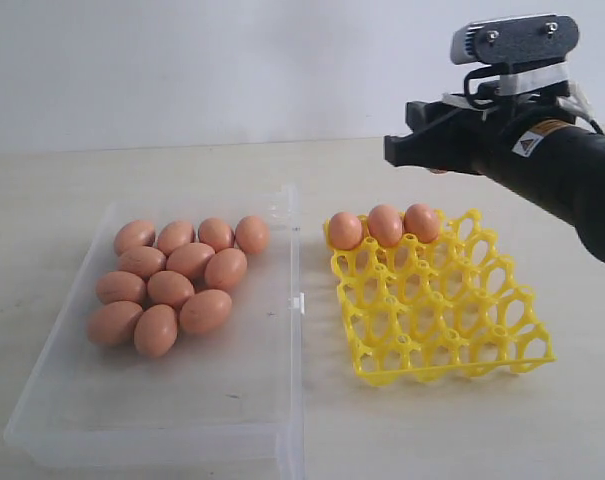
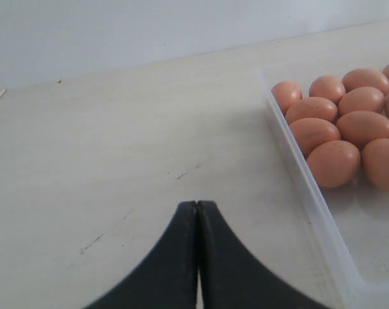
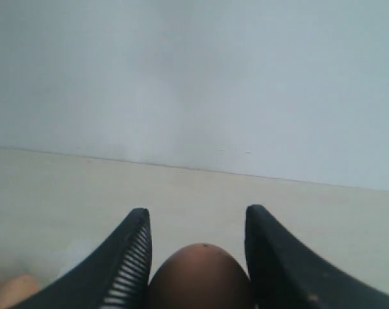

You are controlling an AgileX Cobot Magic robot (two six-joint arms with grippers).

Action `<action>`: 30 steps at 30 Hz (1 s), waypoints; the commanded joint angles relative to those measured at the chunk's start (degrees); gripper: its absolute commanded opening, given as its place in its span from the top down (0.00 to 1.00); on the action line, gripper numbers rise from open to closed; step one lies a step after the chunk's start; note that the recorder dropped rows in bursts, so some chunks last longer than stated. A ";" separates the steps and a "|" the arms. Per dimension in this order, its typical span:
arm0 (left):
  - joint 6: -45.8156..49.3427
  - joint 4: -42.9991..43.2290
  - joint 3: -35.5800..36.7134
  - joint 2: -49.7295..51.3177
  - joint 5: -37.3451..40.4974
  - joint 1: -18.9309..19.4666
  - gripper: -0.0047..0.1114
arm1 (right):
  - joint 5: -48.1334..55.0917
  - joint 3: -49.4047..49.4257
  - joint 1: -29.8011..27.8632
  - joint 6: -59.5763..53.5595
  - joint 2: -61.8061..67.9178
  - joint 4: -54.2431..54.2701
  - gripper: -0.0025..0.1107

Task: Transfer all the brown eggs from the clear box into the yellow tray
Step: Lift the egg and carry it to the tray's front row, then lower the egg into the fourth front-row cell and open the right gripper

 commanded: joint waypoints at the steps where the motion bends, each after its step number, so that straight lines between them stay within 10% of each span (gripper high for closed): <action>1: -0.30 -0.06 -0.23 -0.32 -0.35 -0.28 0.96 | -3.94 0.23 -7.15 12.84 4.10 -11.52 0.98; 30: -0.30 -0.06 -0.23 -0.32 -0.35 -0.28 0.96 | -20.44 -6.18 -14.50 16.18 29.09 -16.41 0.98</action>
